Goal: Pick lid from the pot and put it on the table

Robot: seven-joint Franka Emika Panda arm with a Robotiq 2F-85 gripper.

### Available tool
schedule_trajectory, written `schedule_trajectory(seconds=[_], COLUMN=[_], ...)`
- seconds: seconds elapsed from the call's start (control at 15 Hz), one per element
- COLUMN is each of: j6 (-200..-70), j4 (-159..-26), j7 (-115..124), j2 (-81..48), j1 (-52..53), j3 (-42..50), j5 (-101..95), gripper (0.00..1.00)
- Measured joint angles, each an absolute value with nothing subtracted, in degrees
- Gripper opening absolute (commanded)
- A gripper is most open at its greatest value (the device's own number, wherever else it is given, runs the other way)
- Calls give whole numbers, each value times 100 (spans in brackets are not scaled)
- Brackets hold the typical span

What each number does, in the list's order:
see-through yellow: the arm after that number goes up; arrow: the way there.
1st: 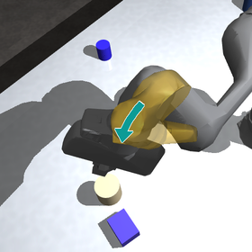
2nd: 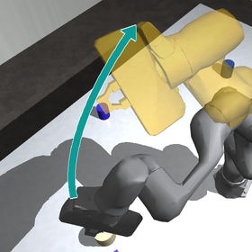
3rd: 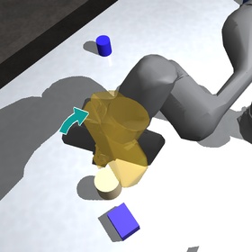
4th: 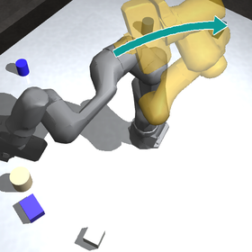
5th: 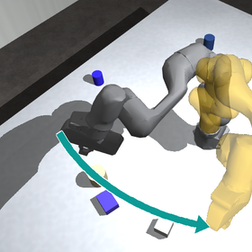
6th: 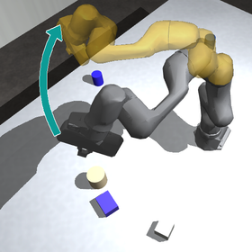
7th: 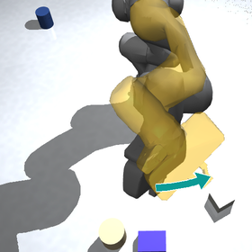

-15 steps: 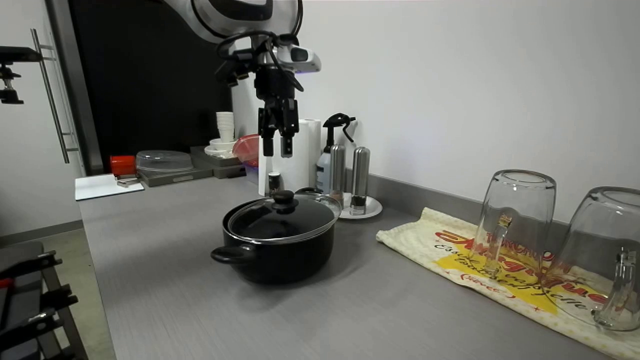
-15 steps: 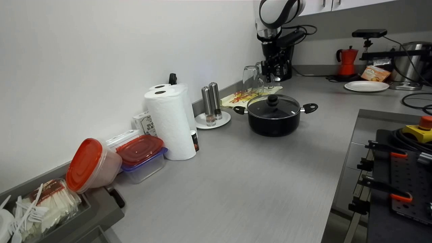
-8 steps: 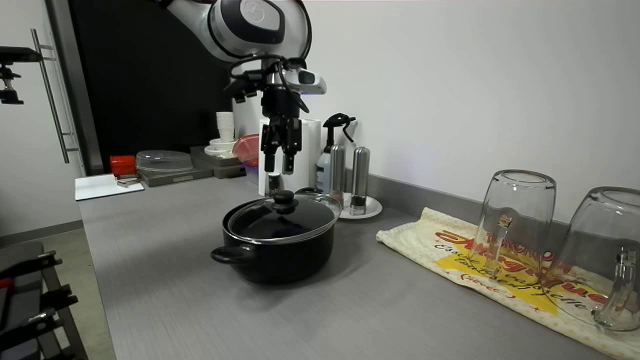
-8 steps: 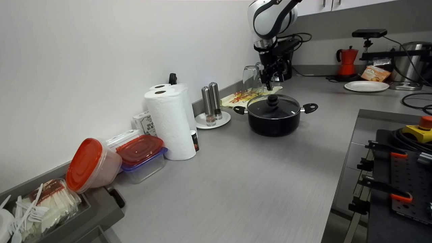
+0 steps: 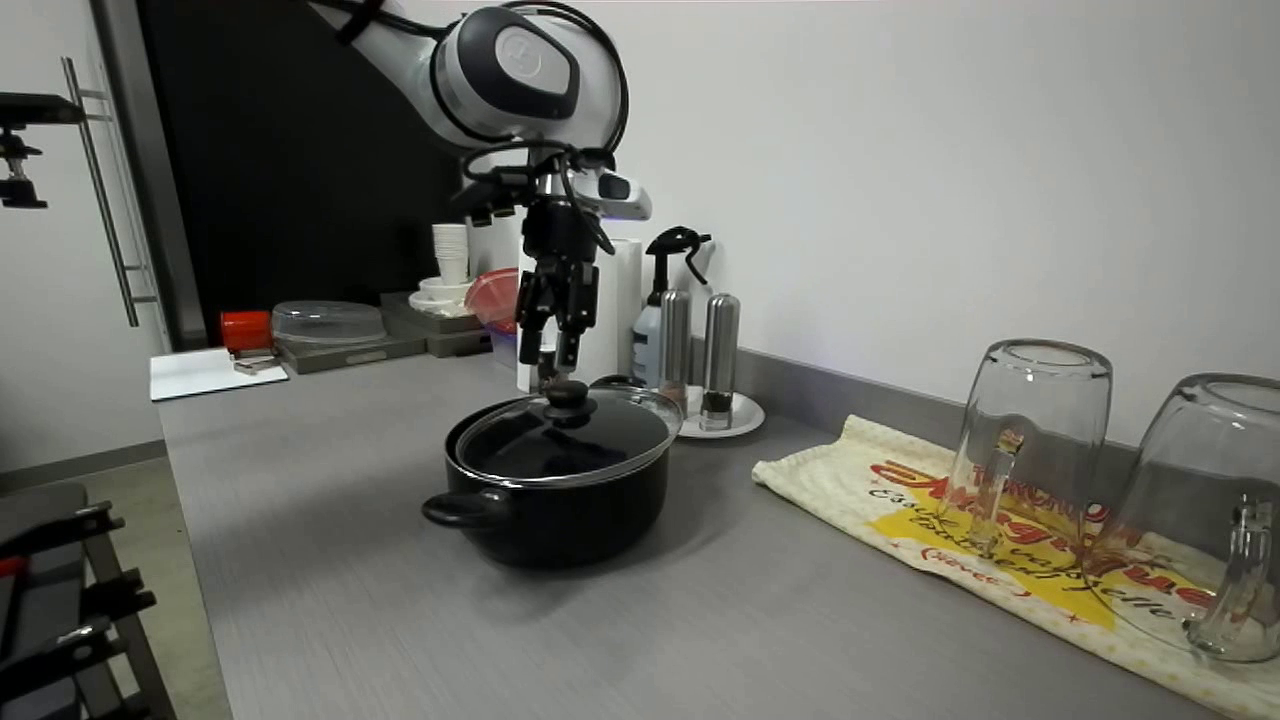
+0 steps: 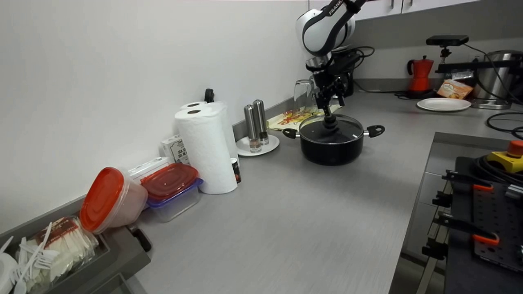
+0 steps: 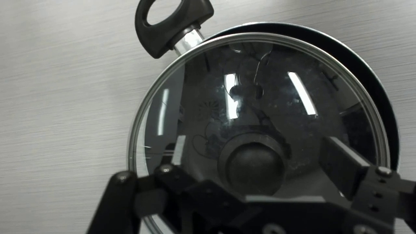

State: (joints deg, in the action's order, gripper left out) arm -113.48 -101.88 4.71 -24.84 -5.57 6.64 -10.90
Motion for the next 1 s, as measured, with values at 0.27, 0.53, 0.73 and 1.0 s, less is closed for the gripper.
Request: schedule_trajectory(seconds=[0.27,0.53,0.73,1.0], j6=[-11255,-11261,-11261,-11261], j4=[-10034,-9898,-9858,-9848], j7=[471,471,471,471], j2=[-2501,-2573,-2655,-2834], j1=[-534,-541,-567,-592], j3=[624,624,624,625], j5=[-1055,-1055,-1034,-1010], gripper=[100,100,100,100])
